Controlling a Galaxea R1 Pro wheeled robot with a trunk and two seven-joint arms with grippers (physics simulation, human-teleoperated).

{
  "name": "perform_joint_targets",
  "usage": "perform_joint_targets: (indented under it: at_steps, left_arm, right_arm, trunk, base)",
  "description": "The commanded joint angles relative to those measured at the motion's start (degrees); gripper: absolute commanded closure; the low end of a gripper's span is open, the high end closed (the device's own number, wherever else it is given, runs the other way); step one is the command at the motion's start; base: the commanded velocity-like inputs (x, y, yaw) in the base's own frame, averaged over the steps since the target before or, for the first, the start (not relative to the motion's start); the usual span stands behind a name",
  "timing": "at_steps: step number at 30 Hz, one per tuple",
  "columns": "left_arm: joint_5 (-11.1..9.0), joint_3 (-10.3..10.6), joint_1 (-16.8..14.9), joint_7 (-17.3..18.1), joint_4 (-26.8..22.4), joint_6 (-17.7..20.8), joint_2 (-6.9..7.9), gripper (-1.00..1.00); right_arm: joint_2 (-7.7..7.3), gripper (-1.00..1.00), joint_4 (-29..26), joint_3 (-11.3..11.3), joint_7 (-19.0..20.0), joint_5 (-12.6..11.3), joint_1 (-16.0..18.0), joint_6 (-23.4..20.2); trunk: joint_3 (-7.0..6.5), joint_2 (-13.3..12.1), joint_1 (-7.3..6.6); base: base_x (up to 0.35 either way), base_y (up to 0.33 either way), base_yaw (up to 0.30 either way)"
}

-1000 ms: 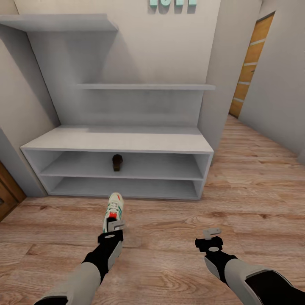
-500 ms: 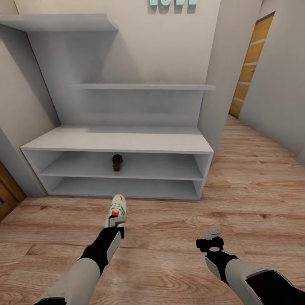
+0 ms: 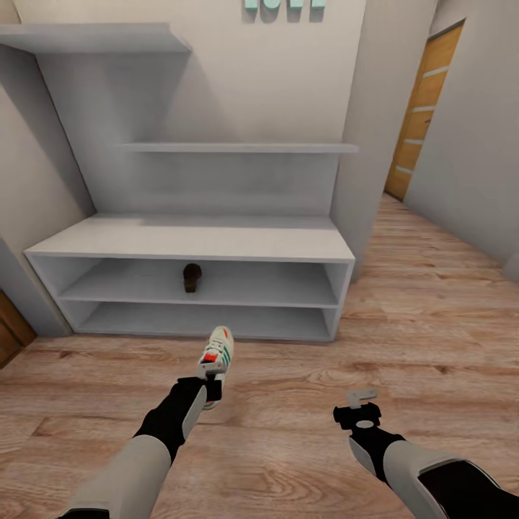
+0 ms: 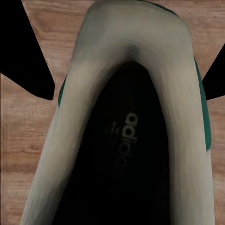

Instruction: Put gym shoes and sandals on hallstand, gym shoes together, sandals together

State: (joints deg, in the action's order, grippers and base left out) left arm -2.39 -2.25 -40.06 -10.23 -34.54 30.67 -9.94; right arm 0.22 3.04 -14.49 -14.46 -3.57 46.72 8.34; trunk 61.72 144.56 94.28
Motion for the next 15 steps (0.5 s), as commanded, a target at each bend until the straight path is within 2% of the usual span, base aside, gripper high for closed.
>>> perform_joint_targets:
  at_steps: [1,15]
  left_arm:
    - [-0.25,-0.20,-0.02,-0.22,-0.12,0.30,-0.06,1.00]
    - [-0.29,-0.20,-0.01,-0.15,0.03,-0.07,-0.06,1.00]
  right_arm:
    - [0.05,-1.00,0.21,-0.40,-0.02,-0.36,0.07,0.40]
    - [0.21,-1.00,0.21,-0.45,-0.04,-0.34,0.06,0.44]
  trunk:
    - [0.06,0.02,0.00]
    - [0.06,0.02,0.00]
  base:
    - [0.117,-0.322,0.000]
    - [0.132,-0.344,0.000]
